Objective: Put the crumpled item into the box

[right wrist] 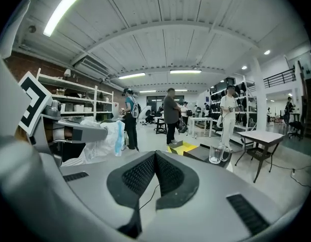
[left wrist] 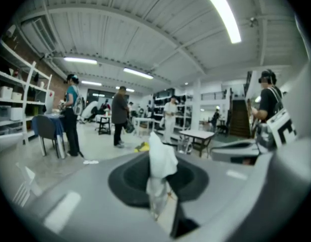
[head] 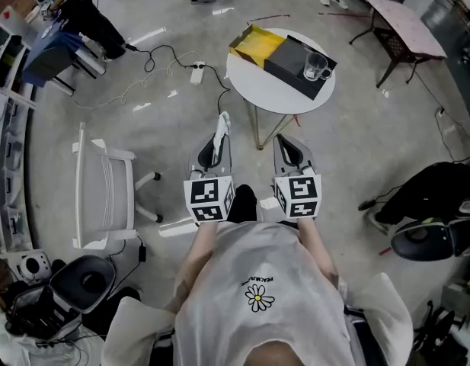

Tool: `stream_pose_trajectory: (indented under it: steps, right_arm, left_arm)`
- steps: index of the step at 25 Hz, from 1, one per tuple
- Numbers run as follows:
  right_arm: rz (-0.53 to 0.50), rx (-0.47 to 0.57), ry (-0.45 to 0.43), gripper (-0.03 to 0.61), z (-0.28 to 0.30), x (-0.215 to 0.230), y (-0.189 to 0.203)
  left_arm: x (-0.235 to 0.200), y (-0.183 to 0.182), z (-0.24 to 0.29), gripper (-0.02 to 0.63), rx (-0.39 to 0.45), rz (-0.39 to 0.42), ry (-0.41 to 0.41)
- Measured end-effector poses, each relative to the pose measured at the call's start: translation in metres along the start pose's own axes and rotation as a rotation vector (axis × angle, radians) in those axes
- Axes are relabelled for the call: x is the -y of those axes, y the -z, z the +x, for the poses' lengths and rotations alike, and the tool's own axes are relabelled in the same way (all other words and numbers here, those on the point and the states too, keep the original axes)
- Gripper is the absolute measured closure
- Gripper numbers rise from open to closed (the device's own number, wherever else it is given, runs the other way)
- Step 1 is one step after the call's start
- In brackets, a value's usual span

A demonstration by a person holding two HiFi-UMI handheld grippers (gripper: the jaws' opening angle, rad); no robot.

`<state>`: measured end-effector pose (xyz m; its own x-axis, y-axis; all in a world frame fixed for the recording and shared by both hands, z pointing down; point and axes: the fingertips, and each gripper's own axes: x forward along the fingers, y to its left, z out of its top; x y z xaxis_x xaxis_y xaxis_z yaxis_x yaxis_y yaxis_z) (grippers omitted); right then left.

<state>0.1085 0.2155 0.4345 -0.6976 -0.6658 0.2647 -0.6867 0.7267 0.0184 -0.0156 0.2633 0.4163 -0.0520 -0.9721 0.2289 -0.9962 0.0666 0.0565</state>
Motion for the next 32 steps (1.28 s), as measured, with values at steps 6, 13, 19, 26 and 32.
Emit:
stream_pose_trajectory:
  steps: [6,13,19,26,32]
  right_arm:
    - [-0.008,-0.043,-0.057,0.580,0.030,-0.003,0.009]
    - [-0.020,-0.048,-0.010,0.580,0.101,0.039,-0.014]
    - [0.002,-0.041,0.065,0.579,0.179,0.083,-0.059]
    - [-0.011,-0.036,0.132,0.580,0.281,0.127,-0.107]
    - [-0.035,-0.048,0.136,0.578,0.353,0.148,-0.132]
  left_arm:
    - [-0.014,0.004,0.033,0.554,-0.014,-0.014,-0.005]
    - [-0.049,-0.019,0.130,0.554,-0.014,-0.014,0.026]
    - [-0.075,-0.067,0.227,0.554,-0.001,0.004,0.111]
    - [-0.108,-0.119,0.343,0.554,0.045,0.088,0.198]
    - [-0.143,-0.133,0.414,0.554,0.022,0.128,0.208]
